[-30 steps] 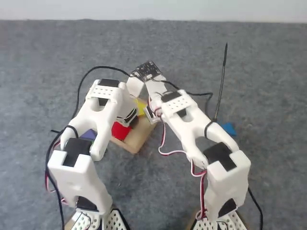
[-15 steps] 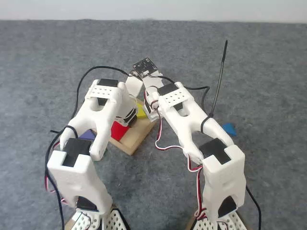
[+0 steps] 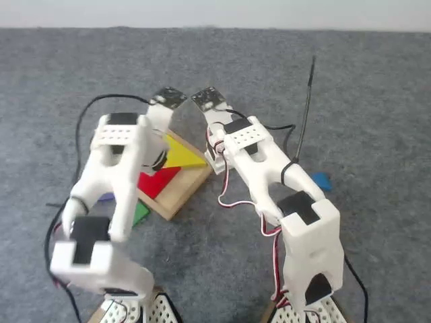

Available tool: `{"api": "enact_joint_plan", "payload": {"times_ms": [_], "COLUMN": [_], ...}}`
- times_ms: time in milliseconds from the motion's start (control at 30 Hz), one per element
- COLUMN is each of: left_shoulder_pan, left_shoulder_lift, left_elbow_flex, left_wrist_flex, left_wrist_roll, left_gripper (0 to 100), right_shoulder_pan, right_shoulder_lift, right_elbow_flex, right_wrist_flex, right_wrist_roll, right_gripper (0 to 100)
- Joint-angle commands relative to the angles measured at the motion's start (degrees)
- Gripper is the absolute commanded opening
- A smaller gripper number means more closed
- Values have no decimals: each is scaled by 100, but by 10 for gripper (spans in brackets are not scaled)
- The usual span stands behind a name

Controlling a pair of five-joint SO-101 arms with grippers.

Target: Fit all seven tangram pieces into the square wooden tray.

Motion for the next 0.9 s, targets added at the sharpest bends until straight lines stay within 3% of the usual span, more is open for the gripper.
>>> {"api": "enact_joint_plan", "payload": {"times_ms": [0,200,367,633,733,867], "left_shoulder_pan": [-193,-44,-316,-879,-976,-1152], "left_shoulder_lift": [-800,-1556,-2092,-3200,-3692,-4273], "left_elbow_flex": [224,505,708,1481,2158,3451], "left_wrist_flex": [-281,-264,-308,-325,-607,-1688], "left_wrist_roll": [-18,-9,211,985,1090,1486], "left_gripper": [38,40,40,40,40,39], "right_shoulder_pan": [48,48,145,84,-321,-813], "right_shoulder_lift": [48,40,-198,-2123,-2668,-2501], "right_elbow_flex": [-18,0,18,1125,1609,1679], "right_wrist_flex": [119,127,145,101,75,-251], "right_wrist_roll": [53,53,53,44,-9,-9], "right_gripper": [7,7,7,13,113,299]}}
